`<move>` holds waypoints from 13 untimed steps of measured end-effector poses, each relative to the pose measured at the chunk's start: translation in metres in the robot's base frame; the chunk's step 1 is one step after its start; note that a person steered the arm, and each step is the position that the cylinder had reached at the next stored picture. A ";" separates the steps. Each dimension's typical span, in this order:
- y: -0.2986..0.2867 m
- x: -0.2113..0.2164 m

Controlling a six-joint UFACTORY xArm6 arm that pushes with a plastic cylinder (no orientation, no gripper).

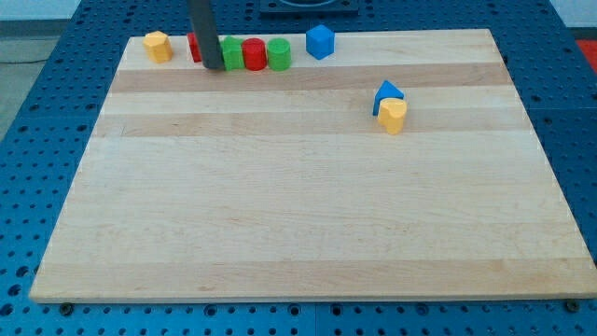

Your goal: Separate green star from the red circle

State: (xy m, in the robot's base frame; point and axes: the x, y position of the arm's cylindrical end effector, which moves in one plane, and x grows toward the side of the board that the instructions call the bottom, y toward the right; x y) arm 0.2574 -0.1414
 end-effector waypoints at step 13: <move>0.170 -0.065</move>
State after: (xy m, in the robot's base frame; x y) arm 0.1921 0.0291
